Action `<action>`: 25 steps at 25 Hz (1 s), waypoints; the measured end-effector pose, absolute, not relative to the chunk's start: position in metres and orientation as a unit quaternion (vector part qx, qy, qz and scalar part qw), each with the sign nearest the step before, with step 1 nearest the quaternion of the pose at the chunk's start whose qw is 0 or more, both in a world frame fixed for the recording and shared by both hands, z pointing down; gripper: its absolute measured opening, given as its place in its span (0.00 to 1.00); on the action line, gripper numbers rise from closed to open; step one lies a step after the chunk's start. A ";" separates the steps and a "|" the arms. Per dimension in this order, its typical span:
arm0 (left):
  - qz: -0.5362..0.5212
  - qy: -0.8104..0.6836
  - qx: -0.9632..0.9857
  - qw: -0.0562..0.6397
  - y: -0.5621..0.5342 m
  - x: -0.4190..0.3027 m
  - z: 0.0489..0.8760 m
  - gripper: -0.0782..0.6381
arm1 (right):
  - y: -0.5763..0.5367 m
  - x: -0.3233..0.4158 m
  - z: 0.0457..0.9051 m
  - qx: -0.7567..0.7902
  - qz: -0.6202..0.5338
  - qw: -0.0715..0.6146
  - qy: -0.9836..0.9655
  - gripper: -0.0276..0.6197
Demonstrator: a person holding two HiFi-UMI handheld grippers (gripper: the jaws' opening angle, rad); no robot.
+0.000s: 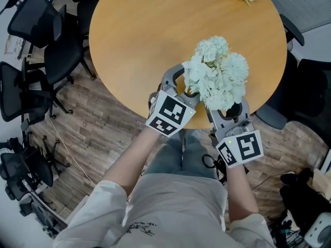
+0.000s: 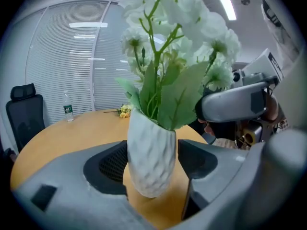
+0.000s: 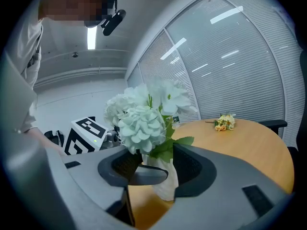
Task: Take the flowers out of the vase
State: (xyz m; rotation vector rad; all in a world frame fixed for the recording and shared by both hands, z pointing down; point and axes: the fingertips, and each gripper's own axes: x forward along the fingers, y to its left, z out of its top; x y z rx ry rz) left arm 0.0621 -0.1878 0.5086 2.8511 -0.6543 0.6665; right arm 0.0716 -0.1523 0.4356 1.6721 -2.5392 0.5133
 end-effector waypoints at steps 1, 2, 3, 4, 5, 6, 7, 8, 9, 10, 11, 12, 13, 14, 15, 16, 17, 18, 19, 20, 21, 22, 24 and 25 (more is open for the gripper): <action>0.221 -0.219 0.948 0.071 -0.189 0.061 0.509 0.57 | -0.153 0.071 0.435 0.542 0.164 0.030 -0.824 0.32; 0.219 -0.220 0.948 0.071 -0.189 0.061 0.509 0.55 | -0.154 0.070 0.435 0.541 0.162 0.031 -0.825 0.32; 0.216 -0.221 0.948 0.070 -0.189 0.060 0.508 0.55 | -0.155 0.070 0.435 0.540 0.159 0.031 -0.826 0.32; 0.214 -0.220 0.949 0.069 -0.188 0.060 0.507 0.55 | -0.156 0.069 0.434 0.540 0.157 0.030 -0.826 0.33; 0.211 -0.220 0.950 0.068 -0.187 0.060 0.507 0.55 | -0.157 0.069 0.434 0.539 0.155 0.030 -0.827 0.33; 0.210 -0.221 0.950 0.066 -0.186 0.060 0.507 0.55 | -0.158 0.068 0.434 0.539 0.154 0.029 -0.827 0.33; 0.208 -0.222 0.951 0.065 -0.185 0.060 0.507 0.55 | -0.159 0.067 0.434 0.539 0.153 0.028 -0.828 0.33; 0.207 -0.223 0.950 0.064 -0.185 0.060 0.507 0.55 | -0.161 0.066 0.434 0.538 0.152 0.029 -0.829 0.33; 0.207 -0.224 0.950 0.065 -0.184 0.059 0.508 0.55 | -0.163 0.065 0.435 0.537 0.151 0.030 -0.830 0.33; 0.208 -0.225 0.949 0.067 -0.185 0.058 0.509 0.55 | -0.166 0.063 0.435 0.535 0.150 0.031 -0.831 0.33; 0.209 -0.226 0.949 0.067 -0.186 0.058 0.510 0.55 | -0.168 0.062 0.436 0.534 0.150 0.033 -0.832 0.33; 0.207 -0.226 0.950 0.066 -0.187 0.058 0.509 0.55 | -0.171 0.060 0.437 0.533 0.149 0.035 -0.832 0.34; 0.203 -0.226 0.951 0.064 -0.188 0.059 0.507 0.55 | -0.173 0.059 0.438 0.531 0.149 0.037 -0.833 0.34; 0.200 -0.226 0.951 0.061 -0.189 0.060 0.505 0.55 | -0.175 0.058 0.439 0.530 0.149 0.038 -0.834 0.34; 0.199 -0.226 0.952 0.061 -0.189 0.061 0.505 0.55 | -0.177 0.057 0.440 0.529 0.150 0.039 -0.834 0.34; 0.199 -0.227 0.951 0.061 -0.188 0.061 0.505 0.55 | -0.178 0.056 0.440 0.529 0.152 0.039 -0.834 0.34; 0.199 -0.227 0.951 0.061 -0.187 0.061 0.506 0.55 | -0.180 0.056 0.442 0.528 0.154 0.039 -0.834 0.34; 0.199 -0.228 0.951 0.061 -0.187 0.061 0.507 0.55 | -0.180 0.055 0.443 0.528 0.156 0.038 -0.834 0.34; 0.198 -0.228 0.951 0.061 -0.186 0.061 0.507 0.55 | -0.181 0.054 0.443 0.528 0.156 0.038 -0.834 0.34; 0.196 -0.229 0.952 0.062 -0.186 0.061 0.507 0.55 | -0.181 0.054 0.444 0.528 0.157 0.037 -0.834 0.34; 0.195 -0.229 0.952 0.062 -0.187 0.061 0.507 0.55 | -0.182 0.054 0.444 0.528 0.157 0.036 -0.834 0.33; 0.194 -0.230 0.952 0.062 -0.187 0.061 0.507 0.55 | -0.182 0.054 0.444 0.528 0.158 0.035 -0.834 0.33; 0.194 -0.231 0.951 0.063 -0.188 0.061 0.508 0.55 | -0.183 0.056 0.444 0.528 0.161 0.034 -0.833 0.31; 0.194 -0.232 0.951 0.063 -0.187 0.061 0.508 0.55 | -0.183 0.057 0.444 0.528 0.162 0.033 -0.833 0.28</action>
